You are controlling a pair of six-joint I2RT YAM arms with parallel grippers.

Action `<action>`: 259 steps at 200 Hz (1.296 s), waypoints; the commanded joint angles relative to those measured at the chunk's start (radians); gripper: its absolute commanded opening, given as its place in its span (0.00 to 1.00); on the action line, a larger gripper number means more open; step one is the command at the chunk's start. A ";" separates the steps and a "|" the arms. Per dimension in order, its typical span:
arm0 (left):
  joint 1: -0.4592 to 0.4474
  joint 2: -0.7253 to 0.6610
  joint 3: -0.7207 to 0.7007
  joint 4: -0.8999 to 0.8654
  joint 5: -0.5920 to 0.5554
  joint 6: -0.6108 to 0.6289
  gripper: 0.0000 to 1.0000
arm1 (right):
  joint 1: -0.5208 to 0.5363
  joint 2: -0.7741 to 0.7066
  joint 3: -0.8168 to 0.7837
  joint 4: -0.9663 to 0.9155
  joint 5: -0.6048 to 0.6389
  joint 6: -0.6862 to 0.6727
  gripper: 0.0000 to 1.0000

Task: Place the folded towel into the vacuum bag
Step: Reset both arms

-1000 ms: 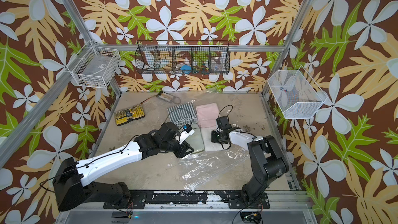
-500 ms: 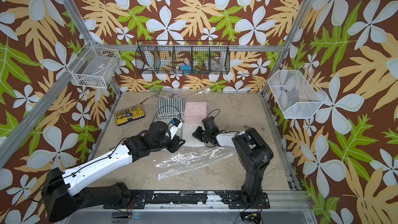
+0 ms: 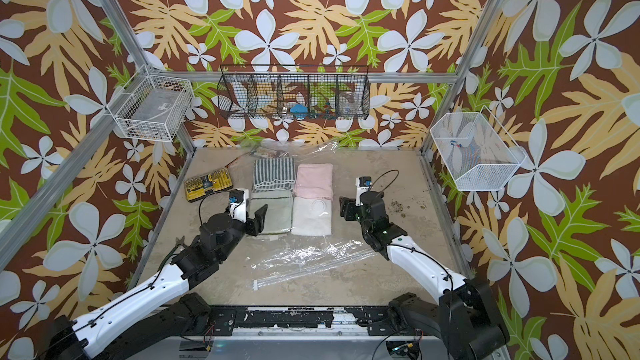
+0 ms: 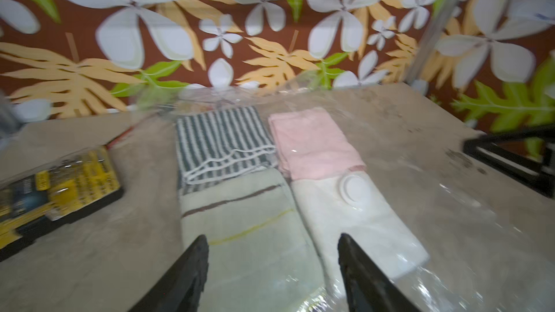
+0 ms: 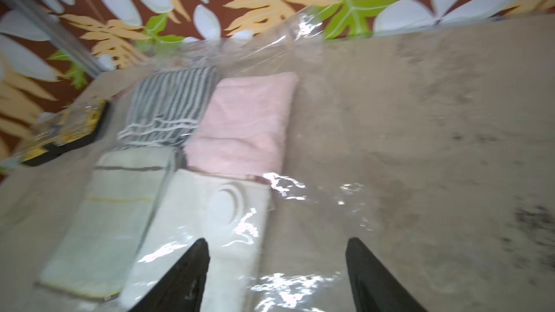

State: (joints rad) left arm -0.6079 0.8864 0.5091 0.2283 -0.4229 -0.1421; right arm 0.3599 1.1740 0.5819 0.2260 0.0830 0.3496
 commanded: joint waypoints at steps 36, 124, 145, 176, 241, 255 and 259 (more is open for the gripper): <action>0.269 0.164 -0.090 0.336 -0.397 -0.118 1.00 | -0.291 0.006 -0.196 0.331 0.313 -0.117 0.74; 0.430 0.440 -0.278 0.827 -0.278 0.008 1.00 | -0.358 0.222 -0.358 0.870 0.118 -0.234 0.81; 0.449 0.525 -0.316 0.989 -0.157 0.064 1.00 | -0.360 0.272 -0.386 0.969 -0.017 -0.283 0.99; 0.516 0.533 -0.335 0.954 0.104 0.051 1.00 | -0.361 0.309 -0.390 1.016 -0.106 -0.319 0.99; 0.533 0.551 -0.377 1.086 0.095 0.033 1.00 | -0.361 0.308 -0.384 1.000 -0.104 -0.318 0.99; 0.521 0.558 -0.371 1.084 0.090 0.048 1.00 | -0.361 0.307 -0.384 1.001 -0.104 -0.318 1.00; 0.518 0.561 -0.368 1.085 0.089 0.054 1.00 | -0.361 0.306 -0.384 1.000 -0.104 -0.317 1.00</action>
State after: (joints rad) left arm -0.0757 1.4418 0.1333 1.2694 -0.3470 -0.1070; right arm -0.0017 1.4845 0.1967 1.1965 -0.0113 0.0425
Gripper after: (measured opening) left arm 0.998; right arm 0.995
